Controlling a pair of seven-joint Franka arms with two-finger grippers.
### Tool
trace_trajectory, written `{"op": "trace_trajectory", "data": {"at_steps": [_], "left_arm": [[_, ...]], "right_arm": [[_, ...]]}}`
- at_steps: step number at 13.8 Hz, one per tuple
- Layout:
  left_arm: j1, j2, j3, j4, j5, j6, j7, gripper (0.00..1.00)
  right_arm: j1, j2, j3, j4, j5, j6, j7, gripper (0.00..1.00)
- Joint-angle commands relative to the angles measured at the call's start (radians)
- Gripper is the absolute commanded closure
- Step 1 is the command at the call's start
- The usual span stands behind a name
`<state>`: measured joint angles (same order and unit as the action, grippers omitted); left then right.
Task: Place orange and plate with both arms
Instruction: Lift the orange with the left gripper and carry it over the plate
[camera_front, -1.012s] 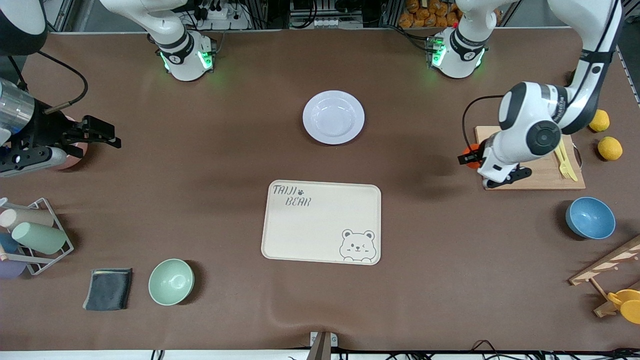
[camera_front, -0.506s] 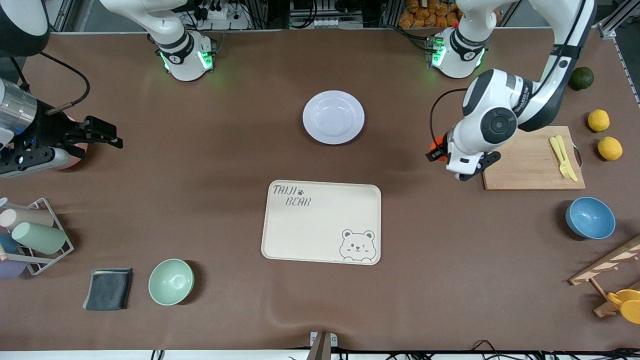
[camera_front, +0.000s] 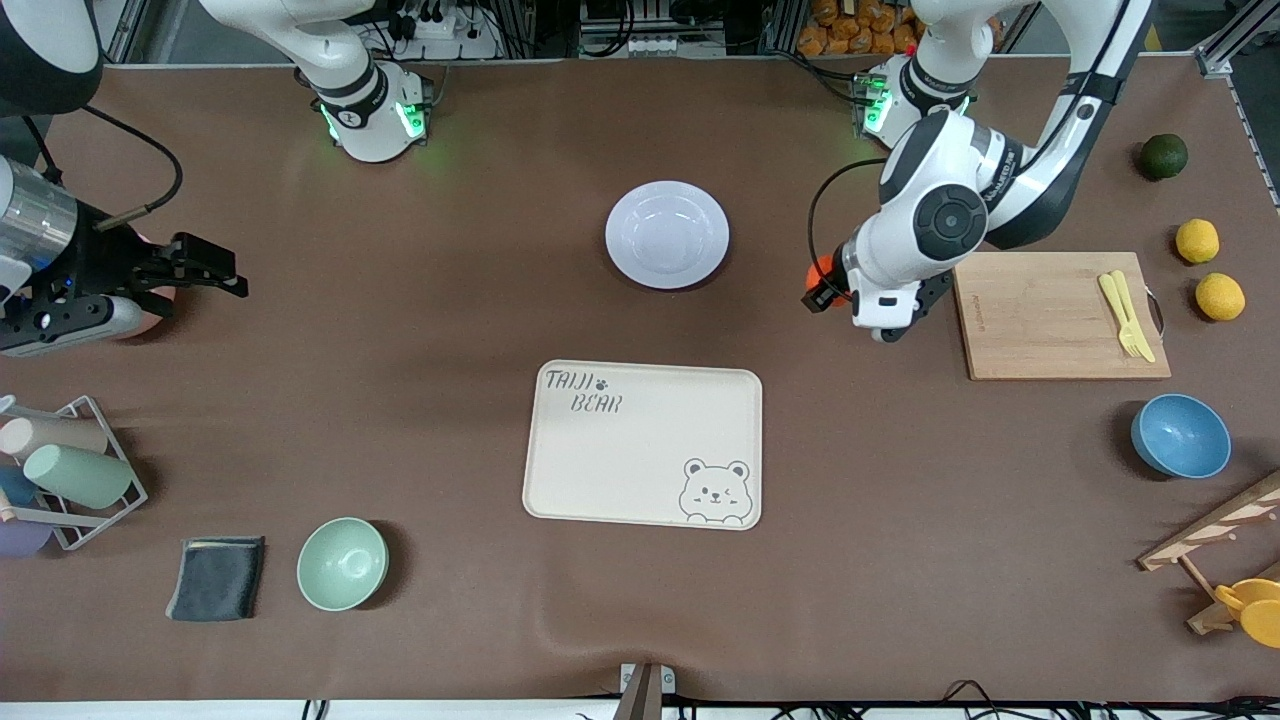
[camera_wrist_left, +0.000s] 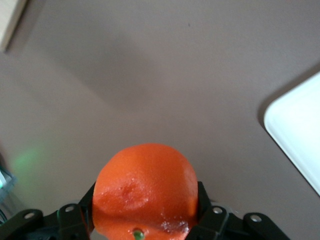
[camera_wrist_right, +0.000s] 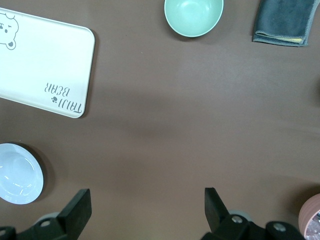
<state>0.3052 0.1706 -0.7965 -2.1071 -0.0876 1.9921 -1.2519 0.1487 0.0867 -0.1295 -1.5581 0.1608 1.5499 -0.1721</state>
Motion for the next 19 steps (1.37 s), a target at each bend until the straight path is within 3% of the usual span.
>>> {"op": "trace_trajectory", "data": {"at_steps": [1, 8, 11, 16, 19], "left_arm": [[-0.058, 0.015, -0.006, 0.039, -0.026, -0.027, -0.105, 0.9], [-0.231, 0.167, -0.004, 0.208, -0.024, -0.027, -0.394, 0.9], [-0.273, 0.199, -0.004, 0.231, -0.024, -0.027, -0.431, 0.9], [-0.363, 0.245, -0.003, 0.202, -0.023, 0.003, -0.489, 0.9], [-0.412, 0.25, -0.003, 0.099, -0.023, 0.135, -0.527, 0.9]], "right_arm": [[0.002, 0.005, -0.004, 0.01, 0.016, -0.002, -0.012, 0.0], [0.002, 0.005, -0.002, 0.01, 0.016, -0.002, -0.012, 0.0], [0.002, 0.005, -0.002, 0.009, 0.016, -0.002, -0.012, 0.0], [0.0, 0.005, -0.002, 0.007, 0.016, -0.004, -0.012, 0.0], [0.0, 0.005, -0.002, 0.007, 0.016, -0.004, -0.012, 0.0]]}}
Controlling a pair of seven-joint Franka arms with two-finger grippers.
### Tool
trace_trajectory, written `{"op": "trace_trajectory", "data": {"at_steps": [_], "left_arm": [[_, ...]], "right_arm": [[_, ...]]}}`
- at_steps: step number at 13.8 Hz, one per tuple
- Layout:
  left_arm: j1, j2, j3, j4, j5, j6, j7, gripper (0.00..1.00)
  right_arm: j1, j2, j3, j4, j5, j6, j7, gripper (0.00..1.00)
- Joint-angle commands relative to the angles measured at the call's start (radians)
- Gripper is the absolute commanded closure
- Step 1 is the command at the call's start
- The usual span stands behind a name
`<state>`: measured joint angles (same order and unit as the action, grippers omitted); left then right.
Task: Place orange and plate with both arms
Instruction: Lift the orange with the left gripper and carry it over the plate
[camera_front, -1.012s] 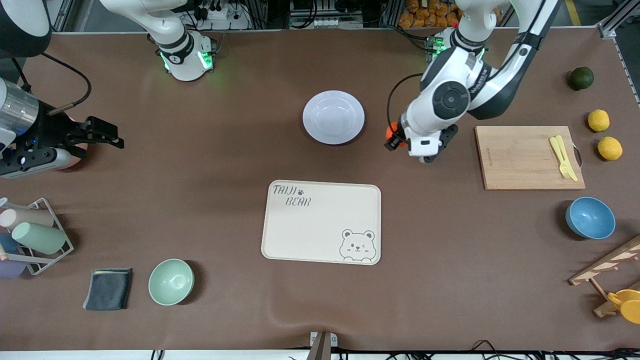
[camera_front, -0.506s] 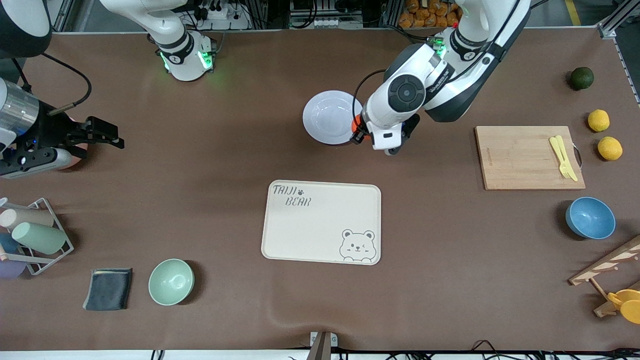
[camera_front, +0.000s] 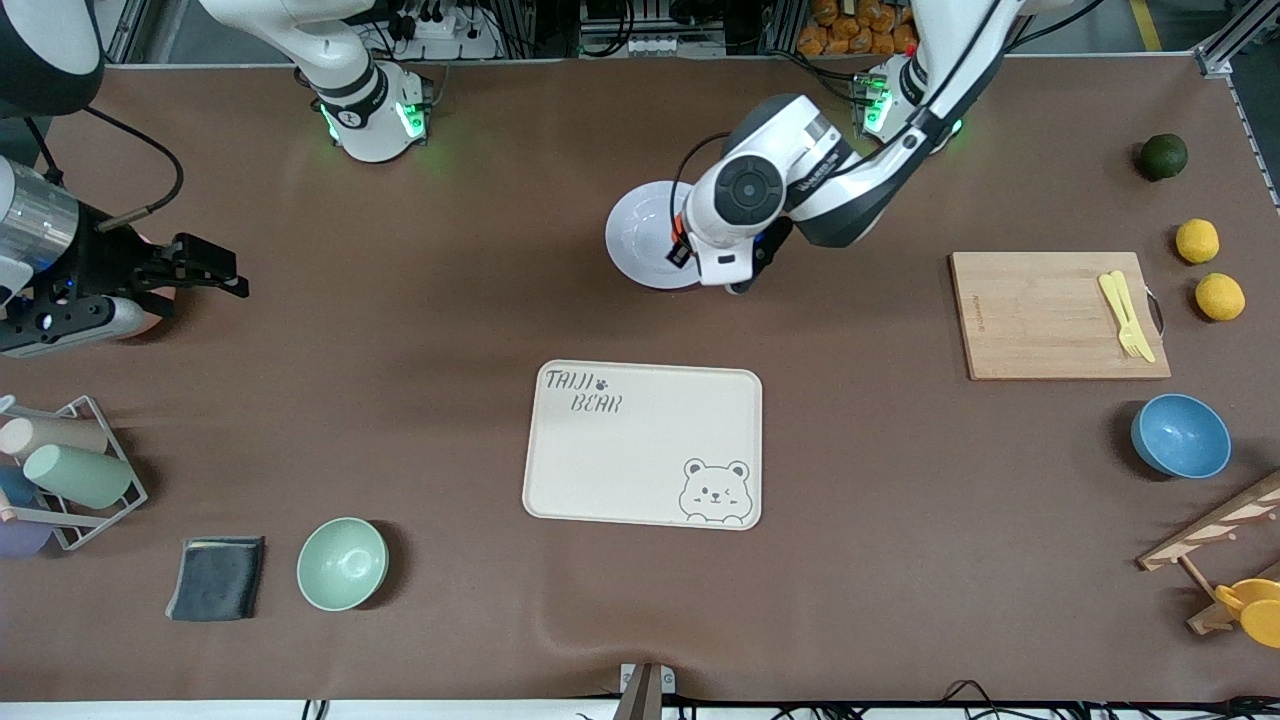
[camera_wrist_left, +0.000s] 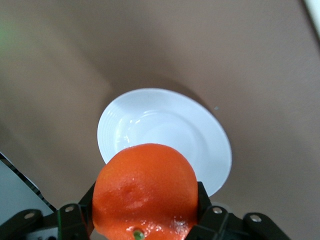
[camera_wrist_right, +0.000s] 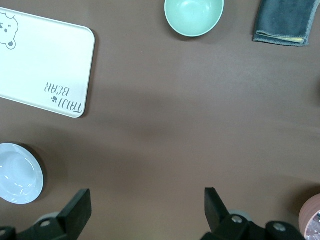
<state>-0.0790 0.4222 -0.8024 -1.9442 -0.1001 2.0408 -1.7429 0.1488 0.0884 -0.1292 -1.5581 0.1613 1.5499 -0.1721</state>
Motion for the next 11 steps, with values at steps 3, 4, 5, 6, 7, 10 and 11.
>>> {"op": "trace_trajectory", "data": {"at_steps": [3, 4, 5, 6, 7, 10, 11], "left_arm": [[-0.08, 0.03, 0.006, -0.134, -0.009, 0.237, -0.082, 0.9], [-0.087, 0.036, 0.006, -0.157, -0.004, 0.281, -0.099, 0.9], [-0.091, 0.042, 0.006, -0.182, -0.003, 0.326, -0.11, 0.9], [-0.094, 0.053, 0.006, -0.205, -0.001, 0.372, -0.11, 0.9], [-0.103, 0.061, 0.008, -0.226, 0.0, 0.415, -0.11, 0.9], [-0.146, 0.096, 0.049, -0.234, 0.003, 0.479, -0.11, 0.76], [-0.174, 0.105, 0.078, -0.234, 0.017, 0.492, -0.11, 0.69]], "right_arm": [[0.0, 0.004, -0.003, 0.006, 0.015, -0.004, -0.012, 0.0], [0.0, 0.004, -0.003, 0.006, 0.017, -0.004, -0.012, 0.0], [0.0, 0.004, -0.003, 0.006, 0.015, -0.004, -0.012, 0.0], [0.002, 0.004, -0.003, 0.006, 0.015, -0.002, -0.012, 0.0], [0.002, 0.004, -0.003, 0.006, 0.015, -0.002, -0.012, 0.0], [0.006, 0.004, -0.003, 0.006, 0.015, -0.002, -0.012, 0.0], [0.008, 0.008, -0.003, 0.006, 0.015, -0.002, -0.012, 0.0]]}}
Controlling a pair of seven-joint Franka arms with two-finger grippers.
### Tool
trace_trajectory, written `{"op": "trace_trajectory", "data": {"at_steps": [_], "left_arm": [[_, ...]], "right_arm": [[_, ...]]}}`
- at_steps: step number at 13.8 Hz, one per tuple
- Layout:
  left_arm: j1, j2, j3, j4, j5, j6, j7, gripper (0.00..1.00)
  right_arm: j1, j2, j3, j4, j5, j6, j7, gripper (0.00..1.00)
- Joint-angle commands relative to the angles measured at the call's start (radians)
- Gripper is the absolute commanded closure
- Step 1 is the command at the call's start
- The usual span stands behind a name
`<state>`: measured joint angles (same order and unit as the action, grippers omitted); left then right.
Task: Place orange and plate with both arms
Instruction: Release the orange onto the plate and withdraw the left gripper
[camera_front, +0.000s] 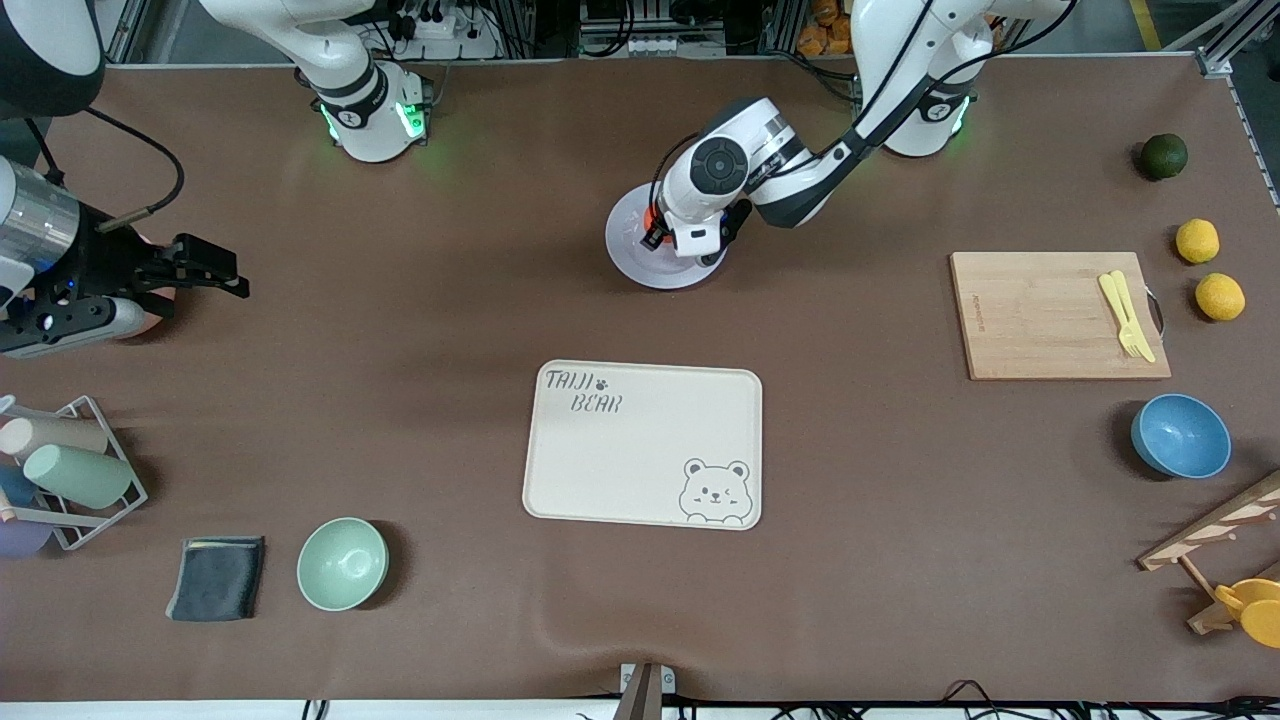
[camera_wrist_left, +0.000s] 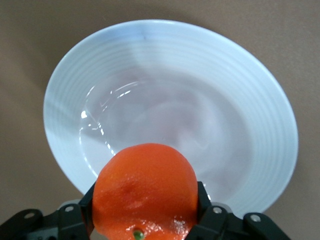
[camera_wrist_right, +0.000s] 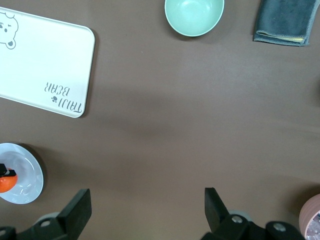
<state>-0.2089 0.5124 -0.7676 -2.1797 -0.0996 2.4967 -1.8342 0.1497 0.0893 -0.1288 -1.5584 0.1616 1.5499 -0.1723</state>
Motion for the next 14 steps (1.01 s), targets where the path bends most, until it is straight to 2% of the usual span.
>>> {"op": "trace_trajectory", "data": {"at_steps": [1, 2, 3, 4, 6, 8, 9, 12, 14], "left_arm": [[-0.079, 0.018, 0.075, 0.001, 0.047, 0.039, -0.019, 0.5], [-0.104, 0.029, 0.114, 0.004, 0.082, 0.041, -0.02, 0.34], [-0.109, 0.037, 0.123, 0.009, 0.092, 0.042, -0.02, 0.19], [-0.109, 0.037, 0.128, 0.011, 0.098, 0.042, -0.019, 0.0], [-0.095, 0.026, 0.128, 0.032, 0.104, 0.038, -0.025, 0.0], [-0.08, -0.044, 0.128, 0.052, 0.106, 0.007, -0.063, 0.0], [-0.076, -0.093, 0.126, 0.076, 0.106, -0.059, -0.065, 0.0], [-0.069, -0.193, 0.129, 0.295, 0.107, -0.363, -0.051, 0.0], [0.024, -0.202, 0.128, 0.482, 0.168, -0.603, 0.059, 0.0]], "right_arm": [[0.007, 0.007, -0.003, 0.006, 0.015, -0.002, -0.012, 0.0], [0.007, 0.007, -0.003, 0.006, 0.015, -0.002, -0.012, 0.0], [0.007, 0.007, -0.003, 0.006, 0.015, -0.002, -0.012, 0.0], [0.008, 0.007, -0.003, 0.006, 0.015, -0.002, -0.012, 0.0], [0.018, 0.009, -0.003, 0.003, 0.013, -0.004, -0.012, 0.0], [0.039, 0.009, -0.005, -0.002, 0.012, -0.013, -0.003, 0.0], [0.051, 0.007, -0.003, -0.024, 0.012, -0.01, 0.002, 0.0], [0.088, 0.006, -0.003, -0.054, 0.013, -0.014, 0.002, 0.0], [0.1, 0.004, -0.003, -0.081, 0.015, -0.013, 0.004, 0.0]]}}
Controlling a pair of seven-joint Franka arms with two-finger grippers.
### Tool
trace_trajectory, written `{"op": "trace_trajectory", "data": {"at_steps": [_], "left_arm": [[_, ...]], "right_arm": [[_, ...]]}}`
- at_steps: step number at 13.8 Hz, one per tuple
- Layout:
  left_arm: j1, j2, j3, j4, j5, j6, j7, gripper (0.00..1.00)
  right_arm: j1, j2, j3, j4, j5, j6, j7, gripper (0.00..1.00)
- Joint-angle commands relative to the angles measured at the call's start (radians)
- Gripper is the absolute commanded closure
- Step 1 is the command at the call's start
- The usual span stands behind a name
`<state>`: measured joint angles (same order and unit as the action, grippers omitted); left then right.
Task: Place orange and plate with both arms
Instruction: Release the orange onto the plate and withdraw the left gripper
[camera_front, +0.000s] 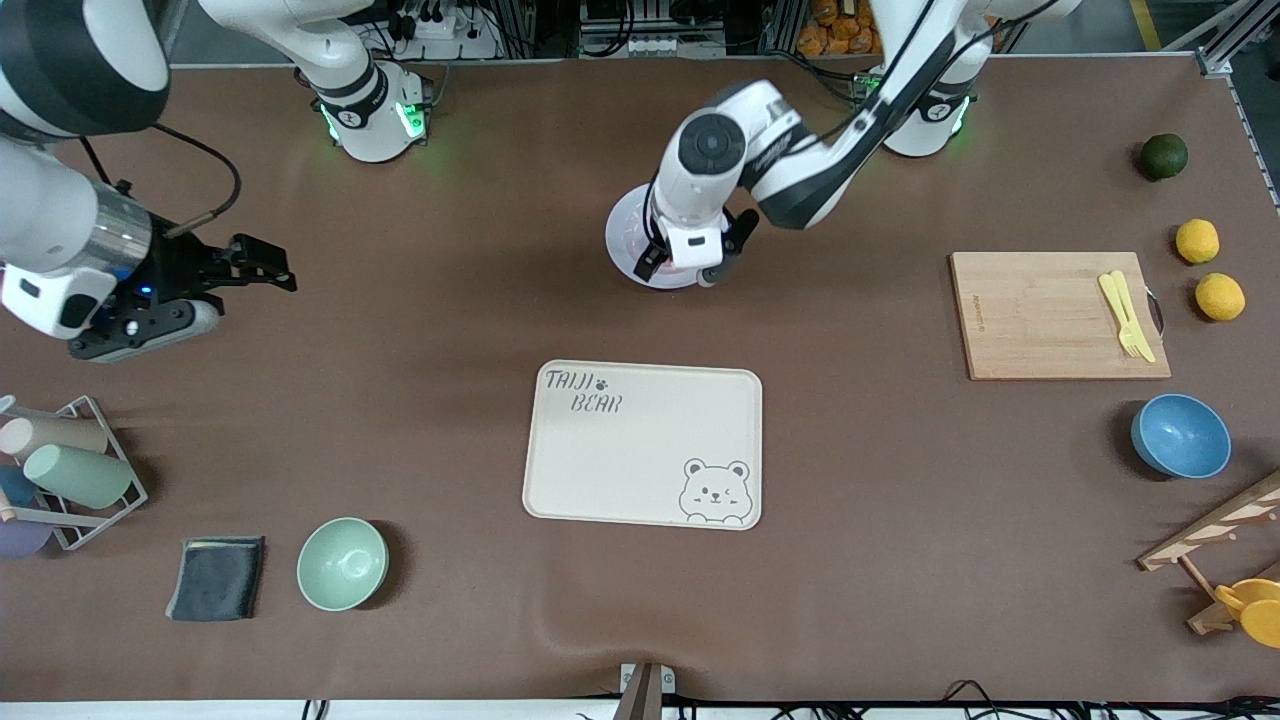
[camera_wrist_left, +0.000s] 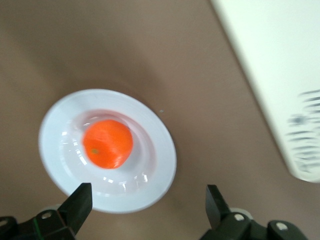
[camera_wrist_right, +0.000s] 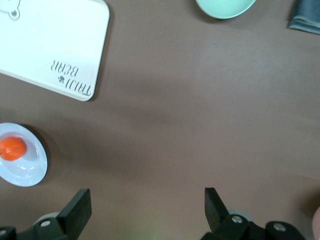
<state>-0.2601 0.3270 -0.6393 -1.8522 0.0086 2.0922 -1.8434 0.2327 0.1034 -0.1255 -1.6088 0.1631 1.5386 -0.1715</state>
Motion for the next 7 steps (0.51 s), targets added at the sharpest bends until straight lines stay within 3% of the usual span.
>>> {"op": "trace_trajectory", "data": {"at_steps": [1, 3, 7], "left_arm": [[0.125, -0.017, 0.0, 0.236, 0.07, -0.298, 0.151, 0.0], [0.244, -0.019, 0.0, 0.333, 0.086, -0.366, 0.3, 0.0], [0.439, -0.067, -0.002, 0.406, 0.152, -0.408, 0.462, 0.0]], "right_arm": [[0.019, -0.011, -0.006, -0.052, 0.015, 0.003, 0.003, 0.0], [0.037, -0.016, -0.006, -0.094, 0.038, 0.008, 0.003, 0.0], [0.045, -0.028, -0.006, -0.167, 0.093, 0.037, 0.007, 0.0]]}}
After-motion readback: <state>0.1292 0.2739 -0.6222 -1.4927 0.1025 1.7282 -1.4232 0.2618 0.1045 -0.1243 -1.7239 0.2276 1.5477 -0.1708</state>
